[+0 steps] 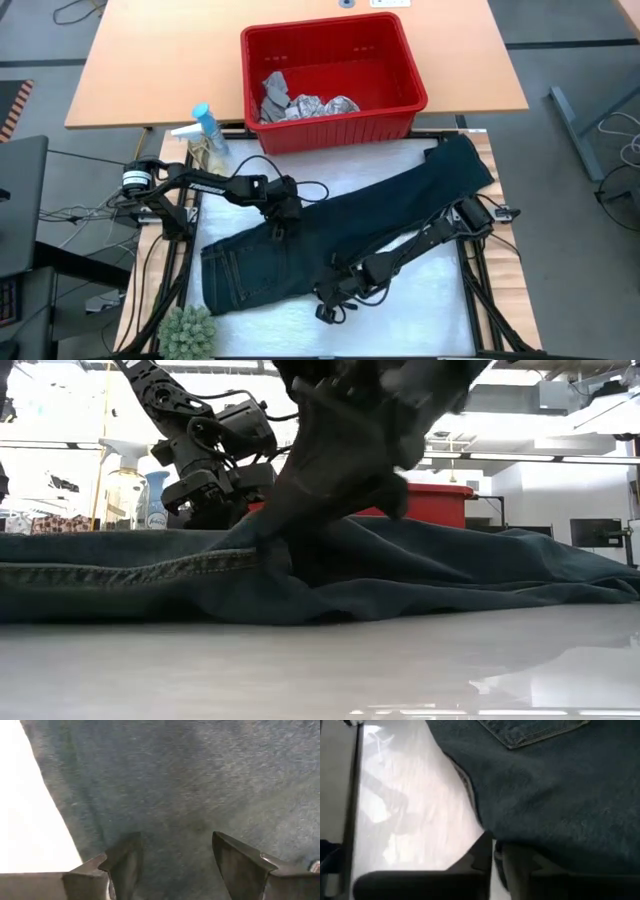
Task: Fold Laundry from Bin
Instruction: Fold the blue jeans
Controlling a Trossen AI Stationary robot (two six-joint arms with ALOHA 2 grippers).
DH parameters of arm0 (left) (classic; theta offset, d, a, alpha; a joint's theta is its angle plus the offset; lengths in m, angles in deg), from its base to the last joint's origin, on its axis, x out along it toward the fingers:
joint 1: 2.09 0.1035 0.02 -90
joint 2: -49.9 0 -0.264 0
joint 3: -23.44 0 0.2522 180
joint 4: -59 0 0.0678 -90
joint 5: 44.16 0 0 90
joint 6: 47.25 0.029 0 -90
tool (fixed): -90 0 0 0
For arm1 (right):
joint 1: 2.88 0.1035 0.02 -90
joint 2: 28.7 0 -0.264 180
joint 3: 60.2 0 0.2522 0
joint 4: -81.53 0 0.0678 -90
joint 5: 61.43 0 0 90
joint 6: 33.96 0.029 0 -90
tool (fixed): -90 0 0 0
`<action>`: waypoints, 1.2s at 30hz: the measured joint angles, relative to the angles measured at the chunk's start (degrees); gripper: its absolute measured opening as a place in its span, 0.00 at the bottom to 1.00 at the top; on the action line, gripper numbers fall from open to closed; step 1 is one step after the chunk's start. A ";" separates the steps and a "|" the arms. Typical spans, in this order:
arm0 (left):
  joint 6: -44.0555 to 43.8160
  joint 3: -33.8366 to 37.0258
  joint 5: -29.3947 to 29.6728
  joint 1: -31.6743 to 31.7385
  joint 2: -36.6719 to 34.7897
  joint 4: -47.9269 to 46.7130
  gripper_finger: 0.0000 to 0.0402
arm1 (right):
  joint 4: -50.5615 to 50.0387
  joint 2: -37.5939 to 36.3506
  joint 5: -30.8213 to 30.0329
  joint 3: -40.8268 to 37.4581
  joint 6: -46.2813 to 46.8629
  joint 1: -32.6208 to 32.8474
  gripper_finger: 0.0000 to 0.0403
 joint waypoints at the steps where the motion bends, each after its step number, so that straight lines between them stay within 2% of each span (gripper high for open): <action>1: -0.45 0.00 0.28 0.01 -0.11 0.00 0.59 | -1.14 -0.02 0.01 0.00 1.52 0.23 0.23; 4: -1.80 -0.55 0.92 0.26 -2.06 -1.17 0.58 | -4.53 -0.04 0.01 0.00 5.09 0.32 0.33; 8: -5.34 -2.32 -1.57 0.27 -7.40 -0.01 0.55 | -4.78 -0.04 -0.14 0.00 5.18 -0.83 0.45; 13: -5.18 -1.38 -2.95 -1.70 -11.06 3.17 0.46 | -5.31 -0.04 0.01 0.00 4.70 -2.15 0.53; 19: -4.08 1.35 -6.12 -5.28 -7.49 3.67 0.38 | -6.12 -0.04 1.11 0.00 3.96 -1.11 0.54; 24: -3.14 1.95 -5.45 -6.08 -3.82 5.14 0.34 | -6.15 -0.04 1.00 -0.10 3.64 -0.38 0.54; 36: -2.96 1.97 -5.91 -6.05 -1.08 6.19 0.31 | -1.26 0.90 0.57 -0.20 0.01 -2.15 0.51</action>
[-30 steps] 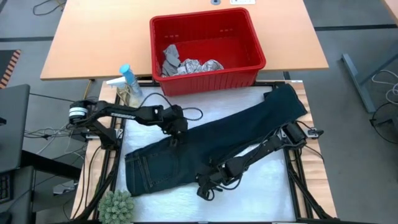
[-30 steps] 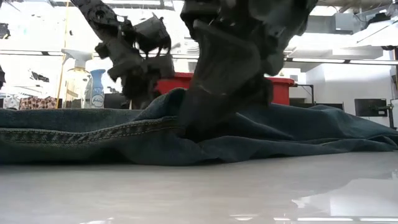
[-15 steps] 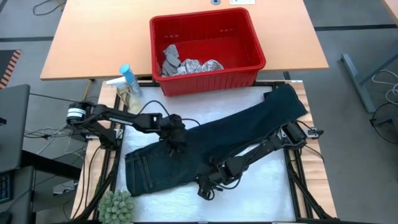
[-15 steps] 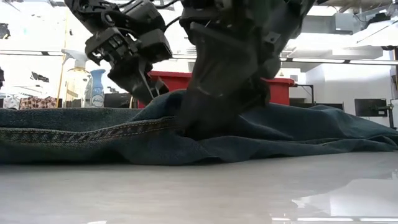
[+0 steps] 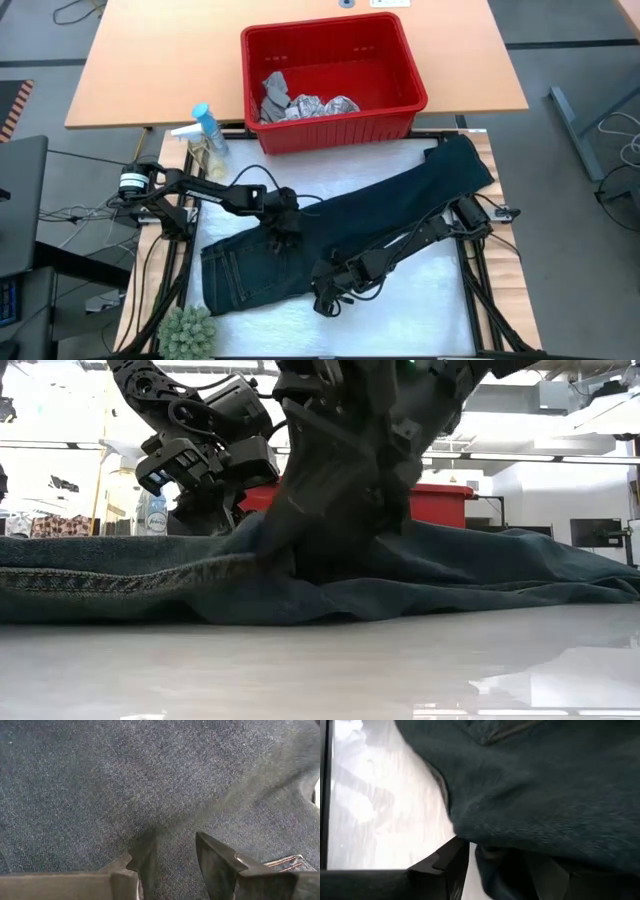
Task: Fold Laundry from Bin
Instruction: Fold the blue jeans
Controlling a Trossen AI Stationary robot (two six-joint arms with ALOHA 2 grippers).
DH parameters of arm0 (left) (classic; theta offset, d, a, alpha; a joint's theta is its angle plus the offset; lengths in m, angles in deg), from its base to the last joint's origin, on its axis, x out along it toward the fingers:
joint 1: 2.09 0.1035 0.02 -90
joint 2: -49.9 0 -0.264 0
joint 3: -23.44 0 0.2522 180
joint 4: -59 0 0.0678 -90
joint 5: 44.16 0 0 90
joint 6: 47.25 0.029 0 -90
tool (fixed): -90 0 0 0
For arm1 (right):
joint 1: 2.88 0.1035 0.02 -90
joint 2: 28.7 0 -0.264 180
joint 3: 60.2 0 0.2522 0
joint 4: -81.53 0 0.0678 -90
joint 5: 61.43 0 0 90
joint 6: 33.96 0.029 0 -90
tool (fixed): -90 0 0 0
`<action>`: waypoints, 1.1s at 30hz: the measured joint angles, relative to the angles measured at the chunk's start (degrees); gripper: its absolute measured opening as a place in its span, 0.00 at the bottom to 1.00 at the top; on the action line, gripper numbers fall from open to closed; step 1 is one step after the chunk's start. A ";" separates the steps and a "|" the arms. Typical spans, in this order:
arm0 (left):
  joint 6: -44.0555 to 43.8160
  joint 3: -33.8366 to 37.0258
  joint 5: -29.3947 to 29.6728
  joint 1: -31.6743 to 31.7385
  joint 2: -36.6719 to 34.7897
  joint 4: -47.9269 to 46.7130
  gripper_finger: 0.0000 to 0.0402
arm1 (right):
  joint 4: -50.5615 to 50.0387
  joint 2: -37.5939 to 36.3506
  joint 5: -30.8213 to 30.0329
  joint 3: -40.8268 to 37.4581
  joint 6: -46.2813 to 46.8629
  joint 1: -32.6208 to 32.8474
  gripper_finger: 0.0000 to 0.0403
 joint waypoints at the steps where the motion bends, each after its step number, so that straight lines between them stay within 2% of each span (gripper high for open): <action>1: -0.03 0.00 -0.01 0.00 0.01 0.01 0.31 | 0.32 0.60 0.72 0.02 -0.40 0.02 0.50; 4: -0.06 -0.02 0.01 0.00 0.01 0.24 0.31 | 0.46 1.67 0.66 0.24 -0.59 0.06 0.41; 6: -0.08 -0.02 0.22 0.00 0.01 0.71 0.31 | 0.67 1.86 1.65 0.18 -0.59 -0.11 0.30; 9: -0.05 -0.02 1.19 0.00 0.01 0.83 0.31 | 0.39 1.73 2.24 0.24 -0.61 -0.33 0.08; 10: -0.02 -0.02 1.38 0.00 0.01 0.85 0.31 | 0.37 1.64 2.24 0.28 -0.60 -0.23 0.07; 23: 0.66 1.36 4.53 0.02 0.23 1.64 0.31 | -7.23 1.12 -0.69 4.42 -0.10 4.99 0.07; 29: -0.07 4.99 4.55 0.08 0.23 2.90 0.31 | -11.95 1.72 -0.49 4.46 -3.31 6.65 0.17; 33: -1.30 4.61 3.99 0.85 -0.29 1.99 0.31 | -14.31 1.67 2.44 4.46 -4.94 6.40 0.22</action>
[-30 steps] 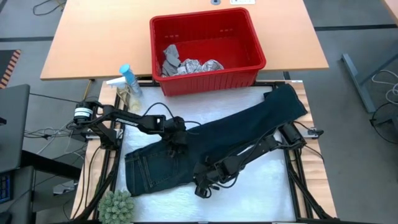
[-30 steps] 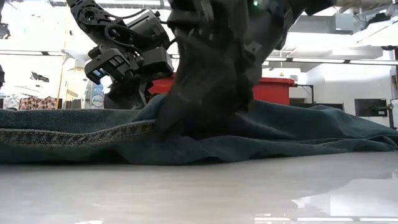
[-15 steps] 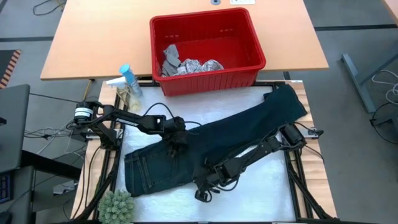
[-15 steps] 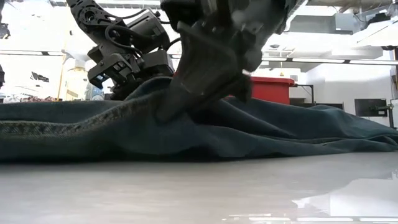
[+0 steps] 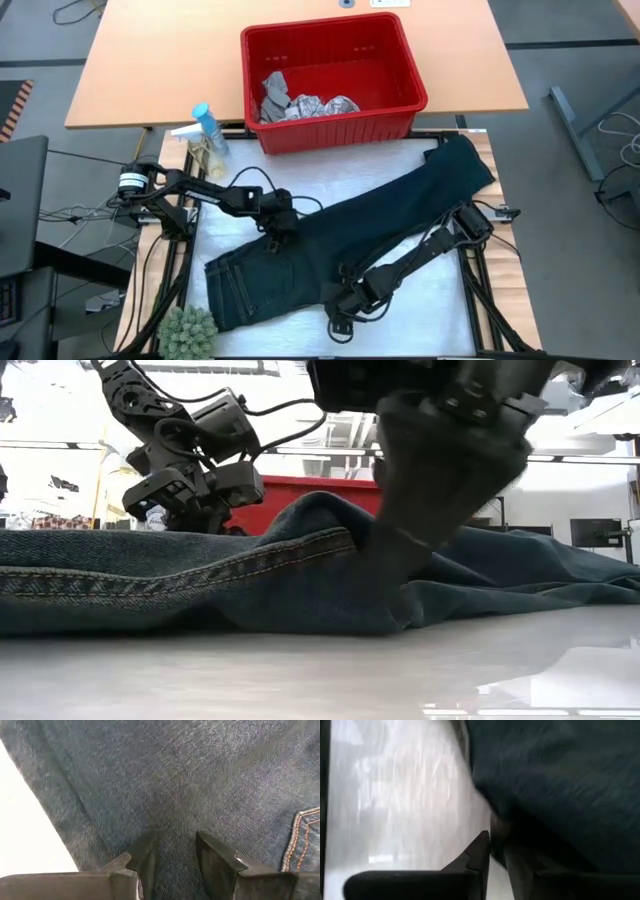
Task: Fold Laundry from Bin
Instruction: Fold the blue jeans
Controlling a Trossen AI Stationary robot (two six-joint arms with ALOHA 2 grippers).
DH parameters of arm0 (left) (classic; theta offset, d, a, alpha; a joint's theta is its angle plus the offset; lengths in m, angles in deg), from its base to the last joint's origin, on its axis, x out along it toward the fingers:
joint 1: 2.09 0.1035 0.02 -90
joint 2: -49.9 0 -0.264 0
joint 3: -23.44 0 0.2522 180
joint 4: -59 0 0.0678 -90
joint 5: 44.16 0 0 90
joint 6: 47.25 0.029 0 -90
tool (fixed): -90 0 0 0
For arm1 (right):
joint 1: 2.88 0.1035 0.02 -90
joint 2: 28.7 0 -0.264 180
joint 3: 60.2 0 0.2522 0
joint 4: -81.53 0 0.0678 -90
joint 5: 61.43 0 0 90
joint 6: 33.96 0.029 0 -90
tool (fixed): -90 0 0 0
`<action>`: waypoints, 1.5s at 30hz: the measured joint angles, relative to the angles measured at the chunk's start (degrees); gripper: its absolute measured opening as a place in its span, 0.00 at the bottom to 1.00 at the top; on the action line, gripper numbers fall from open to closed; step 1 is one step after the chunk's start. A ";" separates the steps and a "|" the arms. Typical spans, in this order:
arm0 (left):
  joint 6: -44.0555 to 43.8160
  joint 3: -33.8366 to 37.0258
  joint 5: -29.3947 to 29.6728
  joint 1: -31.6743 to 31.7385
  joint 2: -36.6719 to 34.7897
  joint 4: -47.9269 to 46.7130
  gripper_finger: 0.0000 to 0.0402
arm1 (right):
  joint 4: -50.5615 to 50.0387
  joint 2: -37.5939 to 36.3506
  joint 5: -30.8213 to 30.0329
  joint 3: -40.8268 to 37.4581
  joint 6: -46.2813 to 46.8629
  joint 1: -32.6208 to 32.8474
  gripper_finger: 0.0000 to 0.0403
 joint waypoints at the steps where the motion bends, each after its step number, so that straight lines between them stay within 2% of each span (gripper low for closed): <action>1: -0.26 -0.53 0.06 0.21 -0.20 -0.21 0.31 | -0.59 0.00 1.27 0.00 0.00 0.00 0.24; 7: 0.17 -3.82 5.48 2.48 -0.95 -1.77 0.31 | -4.49 -0.09 10.70 0.50 2.65 1.16 0.32; 11: 0.01 -4.24 5.67 4.31 -1.53 -2.25 0.31 | -8.10 -0.09 14.64 1.57 5.41 3.22 0.35; 14: -4.37 -4.22 4.08 5.03 -3.79 0.00 0.31 | -11.80 -0.09 15.03 2.73 7.16 4.75 0.36; 21: -12.52 -4.24 1.49 2.11 -9.97 8.42 0.31 | -24.34 -0.09 10.02 6.24 7.11 6.53 0.32; 29: -17.26 -4.32 5.56 -6.10 -10.86 8.45 0.31 | -45.99 -2.02 -5.00 10.05 1.50 5.01 0.29; 32: -18.25 -4.30 9.76 -8.37 -10.86 8.29 0.31 | -49.44 -6.98 -8.57 8.02 1.59 4.06 0.29; 38: -20.85 -4.30 10.86 -11.32 -10.86 6.02 0.31 | -49.52 -23.20 -12.49 -1.67 8.63 0.58 0.29; 45: -21.73 -3.82 12.64 -13.36 -10.84 1.95 0.31 | -48.57 -40.65 -11.73 -12.80 12.06 -3.18 0.29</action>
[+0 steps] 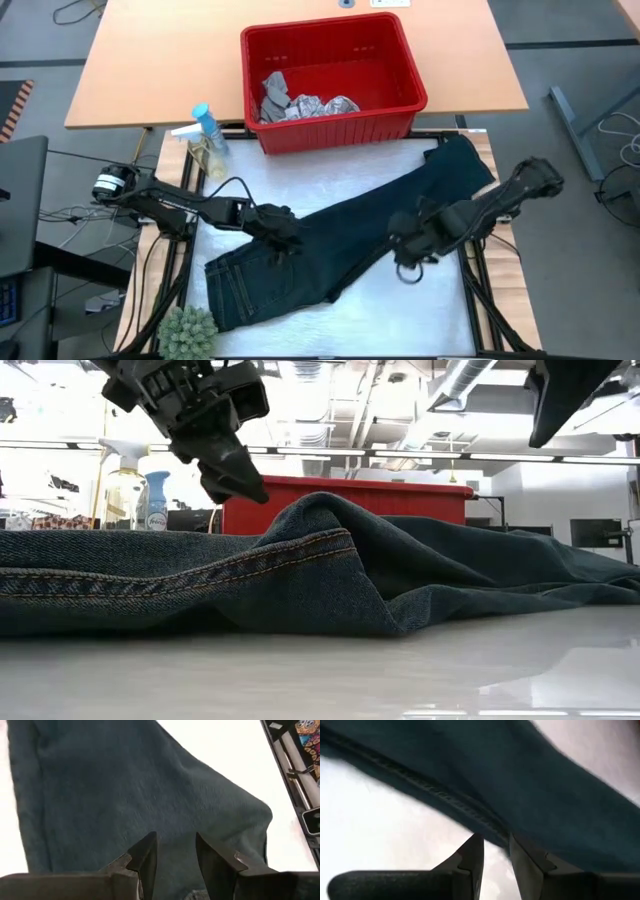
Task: Fold Laundry from Bin
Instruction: Fold the blue jeans
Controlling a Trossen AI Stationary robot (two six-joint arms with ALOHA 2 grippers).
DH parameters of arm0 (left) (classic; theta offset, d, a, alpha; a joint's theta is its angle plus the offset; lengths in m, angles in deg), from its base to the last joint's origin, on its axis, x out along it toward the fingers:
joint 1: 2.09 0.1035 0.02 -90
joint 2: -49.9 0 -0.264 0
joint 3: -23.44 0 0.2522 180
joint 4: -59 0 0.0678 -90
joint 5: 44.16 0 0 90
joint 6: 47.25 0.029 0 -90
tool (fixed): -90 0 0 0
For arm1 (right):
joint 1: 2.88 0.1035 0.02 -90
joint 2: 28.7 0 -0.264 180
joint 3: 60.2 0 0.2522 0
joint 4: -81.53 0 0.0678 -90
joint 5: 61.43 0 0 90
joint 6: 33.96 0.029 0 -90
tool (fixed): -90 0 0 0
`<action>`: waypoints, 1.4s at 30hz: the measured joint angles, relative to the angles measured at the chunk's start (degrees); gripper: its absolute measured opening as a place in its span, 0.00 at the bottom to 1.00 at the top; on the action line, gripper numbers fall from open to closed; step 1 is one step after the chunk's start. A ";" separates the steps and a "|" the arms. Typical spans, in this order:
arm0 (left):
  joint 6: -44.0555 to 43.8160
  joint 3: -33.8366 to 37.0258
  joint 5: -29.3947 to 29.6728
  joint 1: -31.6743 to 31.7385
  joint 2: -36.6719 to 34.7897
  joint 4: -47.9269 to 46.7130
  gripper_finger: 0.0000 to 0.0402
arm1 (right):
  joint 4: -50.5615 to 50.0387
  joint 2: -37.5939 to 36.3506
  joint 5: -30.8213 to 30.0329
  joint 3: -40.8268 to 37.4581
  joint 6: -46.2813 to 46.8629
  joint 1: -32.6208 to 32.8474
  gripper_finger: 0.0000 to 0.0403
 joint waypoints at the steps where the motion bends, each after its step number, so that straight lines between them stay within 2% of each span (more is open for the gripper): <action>1: -0.85 0.14 0.27 -0.23 0.00 -0.30 0.31 | 0.71 -1.66 0.47 -1.03 -0.04 -0.50 0.29; 3: -2.61 0.43 0.38 -0.69 0.00 -0.76 0.31 | 2.90 -4.20 2.33 -2.87 -1.00 -1.47 0.29; 8: -4.60 2.71 3.15 -1.70 0.04 -1.90 0.31 | 18.16 -6.17 6.97 -8.35 -10.37 -1.02 0.30; 13: -6.66 4.55 4.45 -1.39 0.04 -1.39 0.31 | 30.58 -0.29 7.21 -11.11 -18.80 0.57 0.33; 18: -7.28 5.86 5.38 -1.40 0.04 -2.04 0.31 | 42.64 7.48 7.23 -11.03 -25.28 1.97 0.41; 25: -7.49 5.86 5.52 -1.40 0.04 -2.07 0.31 | 45.08 17.07 7.23 -10.28 -25.34 3.66 0.54; 31: -7.26 5.86 5.78 -1.40 0.04 -2.25 0.31 | 48.56 21.42 7.16 -6.91 -28.22 4.28 0.51; 37: -6.29 5.86 5.76 -1.27 0.04 -2.74 0.31 | 55.29 26.35 7.16 -6.90 -30.69 1.61 0.48; 42: -6.16 5.86 5.41 -1.27 0.04 -3.16 0.31 | 55.36 25.86 7.29 -6.92 -29.84 -1.09 0.48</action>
